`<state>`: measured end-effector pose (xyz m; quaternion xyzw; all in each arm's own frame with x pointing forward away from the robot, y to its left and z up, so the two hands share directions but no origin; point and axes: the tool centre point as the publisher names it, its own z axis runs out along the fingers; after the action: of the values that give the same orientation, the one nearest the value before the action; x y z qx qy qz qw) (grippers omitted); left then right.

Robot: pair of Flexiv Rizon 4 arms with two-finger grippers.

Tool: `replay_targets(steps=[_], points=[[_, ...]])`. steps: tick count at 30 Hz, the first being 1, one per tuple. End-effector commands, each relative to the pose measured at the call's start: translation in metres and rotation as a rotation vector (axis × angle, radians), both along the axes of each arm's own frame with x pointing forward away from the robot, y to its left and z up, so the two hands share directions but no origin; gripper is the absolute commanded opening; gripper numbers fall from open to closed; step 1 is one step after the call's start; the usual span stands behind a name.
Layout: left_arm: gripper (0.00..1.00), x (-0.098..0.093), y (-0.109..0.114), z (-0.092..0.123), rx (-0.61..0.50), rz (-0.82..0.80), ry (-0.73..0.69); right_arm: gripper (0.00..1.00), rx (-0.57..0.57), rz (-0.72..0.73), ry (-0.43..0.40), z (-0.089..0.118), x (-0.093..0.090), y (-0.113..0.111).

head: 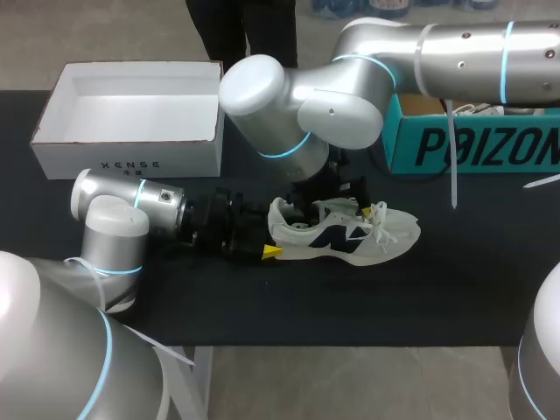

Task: Take the shoe out of the shoebox, open the shoe tongue, remove and reinsert the insole, then place the shoe into the shoebox

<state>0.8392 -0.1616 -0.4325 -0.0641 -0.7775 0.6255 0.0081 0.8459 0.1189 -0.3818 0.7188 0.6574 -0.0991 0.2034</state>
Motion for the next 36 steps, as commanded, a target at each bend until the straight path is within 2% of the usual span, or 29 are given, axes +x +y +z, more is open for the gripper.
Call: replay_targets(steps=[1,2,3,4,6,9,11,12,20,30,36], points=[[0.0,0.0,-0.003,-0.003,0.001,0.0,0.0,1.0,0.003,0.003,-0.013,0.008,-0.003,-0.004],[0.0,0.0,-0.003,-0.003,0.001,0.0,0.0,0.88,0.003,0.003,-0.015,0.009,-0.003,-0.005],[0.0,0.0,-0.003,-0.003,0.001,0.0,0.0,0.63,0.003,0.002,-0.017,0.01,-0.003,-0.006],[0.0,0.0,-0.003,-0.003,0.001,0.0,0.0,0.48,0.003,0.002,-0.018,0.01,-0.003,-0.006],[0.0,0.0,-0.003,-0.003,0.001,0.0,0.0,0.35,0.002,0.0,-0.02,0.01,-0.003,-0.008],[0.0,0.0,-0.003,-0.003,0.001,0.0,0.0,0.26,0.001,-0.001,-0.02,0.01,-0.004,-0.011],[0.0,0.0,-0.003,-0.003,0.001,0.0,0.0,0.14,0.001,-0.005,-0.021,0.011,-0.004,-0.013],[0.0,0.0,-0.003,-0.003,0.001,0.0,0.0,0.12,0.0,-0.006,-0.023,0.012,-0.005,-0.013],[0.0,0.0,-0.003,-0.003,0.001,0.0,0.0,0.16,0.002,-0.026,-0.046,0.026,-0.006,-0.024],[0.0,0.0,-0.003,-0.003,0.001,0.0,0.0,0.25,0.013,-0.068,-0.048,0.029,-0.005,-0.041],[0.0,0.0,-0.003,-0.003,0.001,0.0,0.0,0.55,0.032,-0.047,-0.056,0.037,-0.009,-0.032]])
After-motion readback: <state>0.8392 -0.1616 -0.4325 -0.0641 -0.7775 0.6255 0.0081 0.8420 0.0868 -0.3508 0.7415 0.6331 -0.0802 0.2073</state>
